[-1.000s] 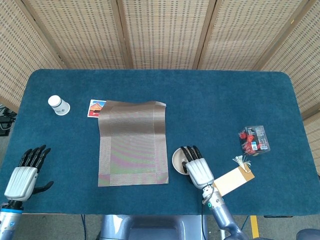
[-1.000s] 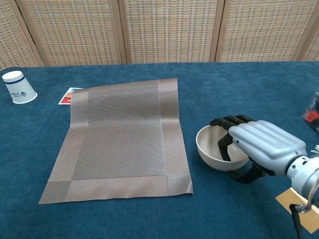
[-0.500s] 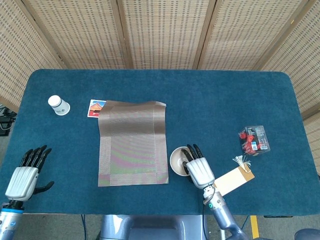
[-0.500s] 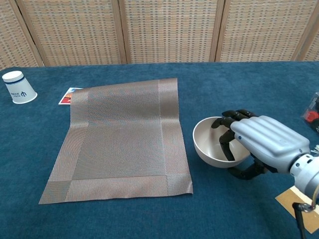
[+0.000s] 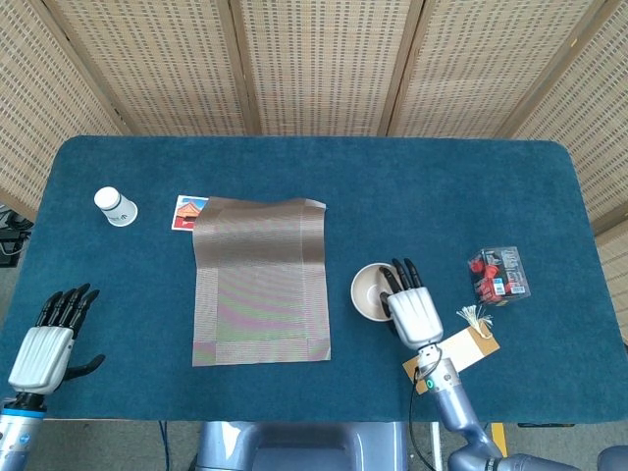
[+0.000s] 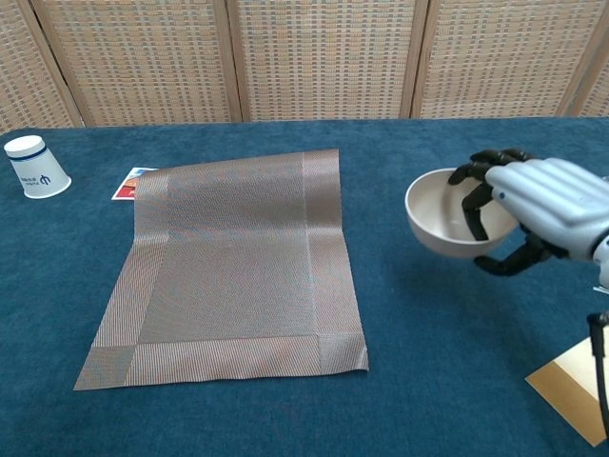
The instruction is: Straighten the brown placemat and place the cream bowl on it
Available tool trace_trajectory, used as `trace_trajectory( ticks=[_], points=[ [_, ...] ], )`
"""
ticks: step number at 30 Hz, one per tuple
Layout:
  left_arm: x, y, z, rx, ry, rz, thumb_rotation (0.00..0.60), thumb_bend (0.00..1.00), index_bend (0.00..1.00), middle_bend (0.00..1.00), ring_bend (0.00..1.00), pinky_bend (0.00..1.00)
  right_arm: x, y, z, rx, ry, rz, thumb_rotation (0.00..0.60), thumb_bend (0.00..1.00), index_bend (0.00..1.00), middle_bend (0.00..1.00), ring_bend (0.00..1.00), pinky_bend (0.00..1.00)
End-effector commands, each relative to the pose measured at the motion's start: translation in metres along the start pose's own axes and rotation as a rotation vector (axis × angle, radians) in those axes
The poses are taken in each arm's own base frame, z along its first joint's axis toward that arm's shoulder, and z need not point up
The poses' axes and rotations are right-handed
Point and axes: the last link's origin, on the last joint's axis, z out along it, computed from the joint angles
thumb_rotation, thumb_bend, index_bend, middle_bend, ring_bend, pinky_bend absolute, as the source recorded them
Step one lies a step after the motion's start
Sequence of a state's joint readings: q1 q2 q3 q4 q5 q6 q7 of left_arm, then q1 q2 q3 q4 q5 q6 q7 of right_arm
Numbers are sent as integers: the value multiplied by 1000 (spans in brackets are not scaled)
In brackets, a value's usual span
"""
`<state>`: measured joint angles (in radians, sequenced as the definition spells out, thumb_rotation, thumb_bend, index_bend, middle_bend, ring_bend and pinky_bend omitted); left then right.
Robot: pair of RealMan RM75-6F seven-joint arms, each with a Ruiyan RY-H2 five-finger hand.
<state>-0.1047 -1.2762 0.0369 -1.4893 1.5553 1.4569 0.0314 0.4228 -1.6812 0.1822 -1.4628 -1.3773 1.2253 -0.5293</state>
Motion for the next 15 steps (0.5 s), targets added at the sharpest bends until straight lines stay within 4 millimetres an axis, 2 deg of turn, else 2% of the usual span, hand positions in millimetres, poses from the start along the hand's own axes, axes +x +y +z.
trace_trajectory(
  ticks=[1, 9, 15],
  points=[
    [1, 0, 0, -1, 1, -3, 600, 158, 0, 0, 0, 0, 13, 24, 15, -57, 40, -37, 600, 430, 719, 212, 0, 24],
    [2, 1, 0, -4, 5, -1, 600, 158, 0, 0, 0, 0, 34, 71, 47, -190, 77, -67, 600, 430, 719, 212, 0, 24],
    [1, 1, 2, -2, 1, -1, 600, 159, 0, 0, 0, 0, 58, 106, 52, -286, 132, -29, 600, 426, 724, 212, 0, 24]
  ],
)
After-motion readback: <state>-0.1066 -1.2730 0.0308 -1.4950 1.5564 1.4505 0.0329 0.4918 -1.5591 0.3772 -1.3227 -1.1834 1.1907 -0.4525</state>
